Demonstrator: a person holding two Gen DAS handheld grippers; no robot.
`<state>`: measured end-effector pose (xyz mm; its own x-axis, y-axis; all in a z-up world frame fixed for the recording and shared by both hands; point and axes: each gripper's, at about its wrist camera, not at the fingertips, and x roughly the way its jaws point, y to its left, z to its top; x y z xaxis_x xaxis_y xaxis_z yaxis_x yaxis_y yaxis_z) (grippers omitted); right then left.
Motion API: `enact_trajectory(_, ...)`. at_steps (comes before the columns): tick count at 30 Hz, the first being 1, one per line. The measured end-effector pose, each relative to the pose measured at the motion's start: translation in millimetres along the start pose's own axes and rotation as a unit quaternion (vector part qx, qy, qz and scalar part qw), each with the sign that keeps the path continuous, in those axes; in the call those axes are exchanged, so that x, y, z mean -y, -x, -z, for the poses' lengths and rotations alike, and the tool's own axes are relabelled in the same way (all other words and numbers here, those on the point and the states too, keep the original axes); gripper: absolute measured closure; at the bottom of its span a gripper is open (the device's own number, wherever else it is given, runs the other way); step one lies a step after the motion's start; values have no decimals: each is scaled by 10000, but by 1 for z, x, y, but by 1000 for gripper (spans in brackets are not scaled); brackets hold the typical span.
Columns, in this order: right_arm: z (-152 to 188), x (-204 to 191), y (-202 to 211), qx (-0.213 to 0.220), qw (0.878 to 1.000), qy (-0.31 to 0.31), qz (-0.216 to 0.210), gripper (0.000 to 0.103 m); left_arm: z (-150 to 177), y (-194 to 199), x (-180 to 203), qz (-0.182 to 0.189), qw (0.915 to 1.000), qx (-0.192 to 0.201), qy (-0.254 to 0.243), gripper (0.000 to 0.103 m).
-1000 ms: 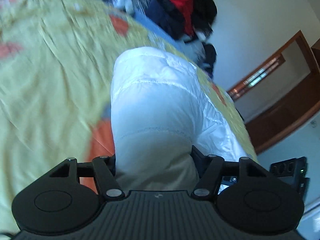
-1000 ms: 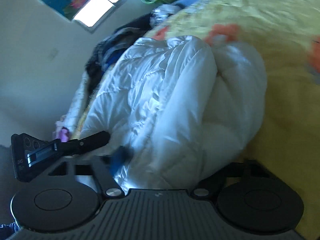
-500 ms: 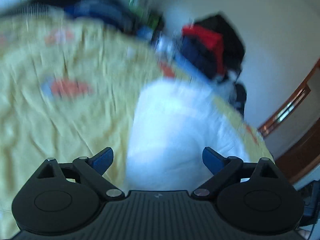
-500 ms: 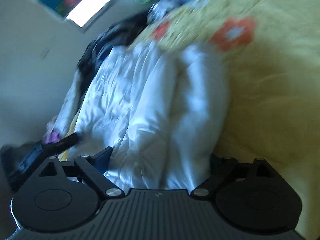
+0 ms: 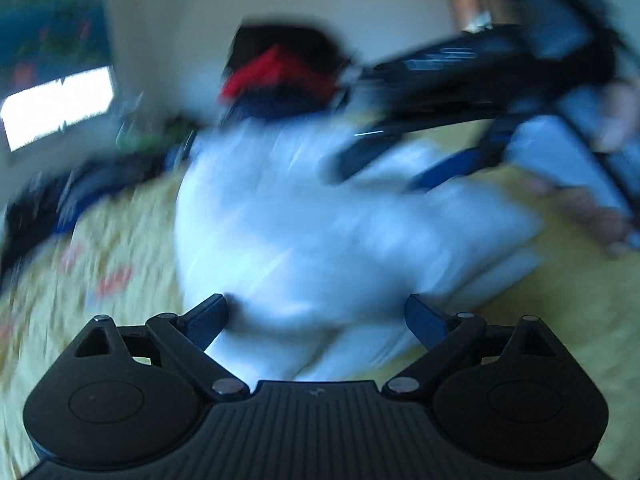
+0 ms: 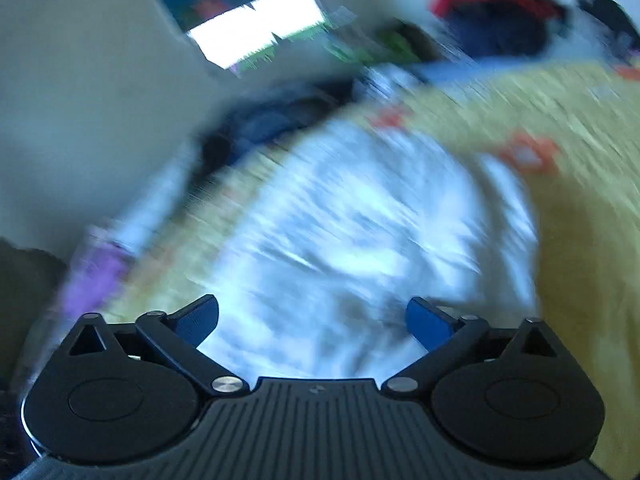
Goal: Fold small clothes
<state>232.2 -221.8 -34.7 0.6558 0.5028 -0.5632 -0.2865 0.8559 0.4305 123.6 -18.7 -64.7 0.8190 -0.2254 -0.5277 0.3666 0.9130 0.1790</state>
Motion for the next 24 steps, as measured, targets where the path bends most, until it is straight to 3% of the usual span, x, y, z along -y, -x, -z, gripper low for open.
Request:
enact_trajectory(1, 6, 11, -5, -21, 10000, -89, -17, 10, 5, -8, -9, -105, 9994, -231, 244, 7)
enact_trajectory(3, 19, 28, -7, 54, 9998, -131, -153, 10, 14, -22, -37, 75, 9908, -804, 1090, 8)
enact_trajectory(4, 21, 28, -8, 29, 9999, -51, -120, 10, 18, -19, -48, 128, 9875, -725, 1391, 8)
enact_trajectory(7, 19, 16, -12, -95, 9994, 338, 66, 6, 17, -9, -54, -41, 9867, -783, 1423, 9)
enact_trajectory(12, 28, 6, -12, -22, 9974, 697, 154, 4, 9, 19, -63, -277, 9828, -202, 1814, 9)
enact_trajectory(18, 32, 19, -10, -157, 9978, 631, -147, 4, 13, 6, -72, -627, 9825, -461, 1689, 8)
enact_trajectory(24, 35, 7, -3, -54, 9963, 850, 152, 3, 10, 18, -63, -718, 9834, -597, 1555, 9)
